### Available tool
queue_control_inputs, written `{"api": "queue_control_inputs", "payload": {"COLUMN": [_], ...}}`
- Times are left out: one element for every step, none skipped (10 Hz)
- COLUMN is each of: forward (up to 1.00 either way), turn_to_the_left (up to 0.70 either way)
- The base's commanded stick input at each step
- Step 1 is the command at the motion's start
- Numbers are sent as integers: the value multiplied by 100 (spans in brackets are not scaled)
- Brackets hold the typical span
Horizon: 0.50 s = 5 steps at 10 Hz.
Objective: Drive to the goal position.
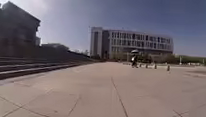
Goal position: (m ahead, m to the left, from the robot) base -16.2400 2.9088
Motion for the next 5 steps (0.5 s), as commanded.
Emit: {"api": "queue_control_inputs", "payload": {"forward": [100,100,100,100,100], "turn_to_the_left": [0,0,0,0,0]}}
